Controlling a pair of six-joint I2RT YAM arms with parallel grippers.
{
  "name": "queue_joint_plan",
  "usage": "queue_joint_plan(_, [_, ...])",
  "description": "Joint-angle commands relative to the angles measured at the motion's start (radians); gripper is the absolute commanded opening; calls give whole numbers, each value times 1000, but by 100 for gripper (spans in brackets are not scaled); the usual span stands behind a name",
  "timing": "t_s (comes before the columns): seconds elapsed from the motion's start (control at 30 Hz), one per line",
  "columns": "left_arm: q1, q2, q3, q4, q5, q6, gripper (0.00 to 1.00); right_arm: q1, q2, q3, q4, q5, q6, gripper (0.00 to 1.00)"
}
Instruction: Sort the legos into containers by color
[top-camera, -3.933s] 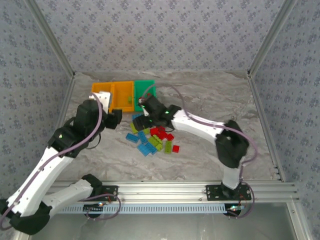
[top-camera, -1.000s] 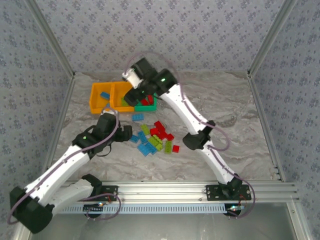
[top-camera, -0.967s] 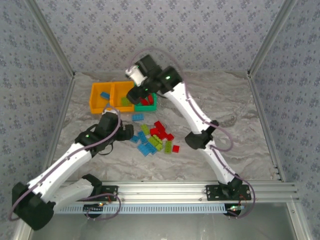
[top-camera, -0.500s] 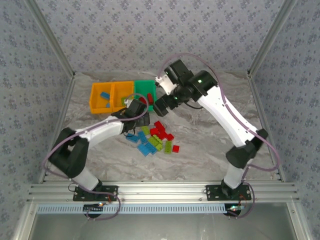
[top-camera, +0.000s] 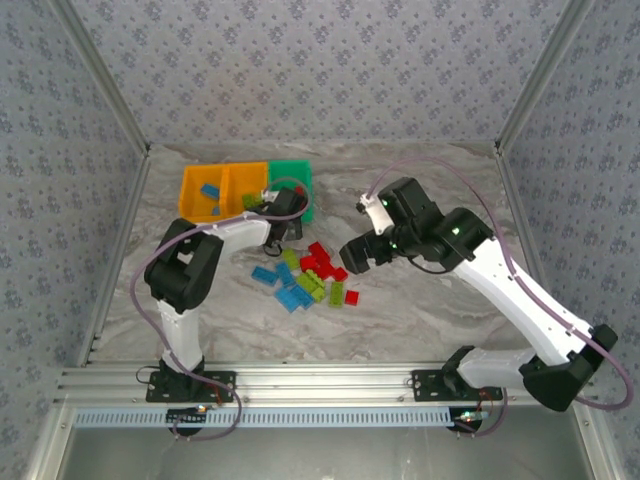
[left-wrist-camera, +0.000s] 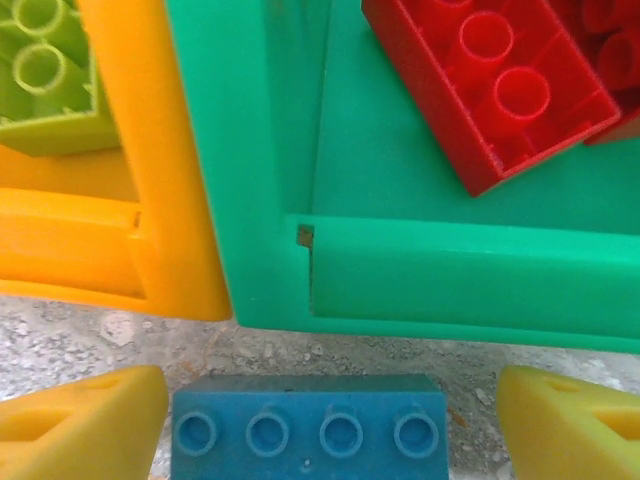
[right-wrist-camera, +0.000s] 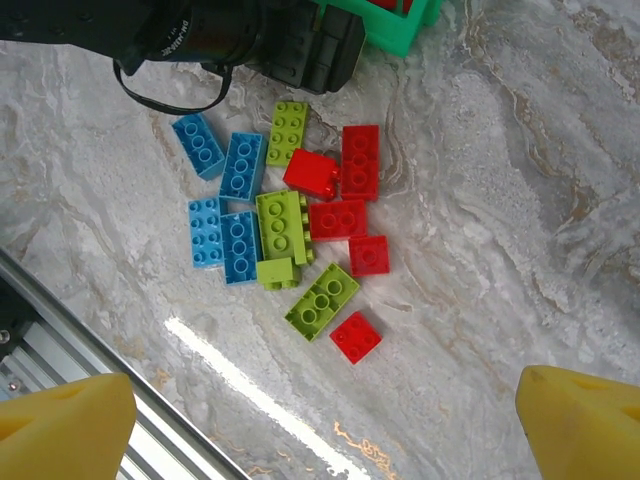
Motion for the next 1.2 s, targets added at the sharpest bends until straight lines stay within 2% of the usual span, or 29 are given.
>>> queue_joint_plan(0.0, [3, 34, 20, 7, 9, -17, 81, -3, -44, -58, 37, -13, 73, 100])
queue_joint_plan(0.17, [2, 26, -16, 26, 28, -35, 62, -4, -90, -124, 50, -21, 125, 100])
queue_joint_plan(0.27, [1, -16, -42, 25, 36, -40, 55, -2, -104, -143, 69, -28, 144, 100])
queue_joint_plan(0.4, [-7, -157, -86, 2, 44, -34, 52, 3, -115, -143, 90, -26, 154, 100])
queue_joint_plan(0.53, [-3, -353, -121, -20, -10, 5, 52, 4, -115, -143, 111, -5, 150, 100])
queue_joint_plan(0.6, [27, -422, -118, -33, -48, 39, 52, 5, -109, -143, 118, -6, 146, 100])
queue_joint_plan(0.7, [136, -473, -108, -15, -77, 80, 51, 4, -109, -147, 125, -4, 141, 100])
queue_joint_plan(0.77, [251, -458, -85, 2, -29, 77, 50, 4, -113, -151, 125, -7, 141, 100])
queue_joint_plan(0.9, [400, -329, 18, 12, 8, 95, 49, 4, -128, -163, 126, -13, 152, 100])
queue_joint_plan(1.03, [475, -148, 182, -54, 63, 92, 49, 6, -145, -177, 131, -17, 167, 100])
queue_joint_plan(1.17, [490, -28, 271, -88, 64, 84, 53, 6, -158, -177, 133, -15, 178, 100])
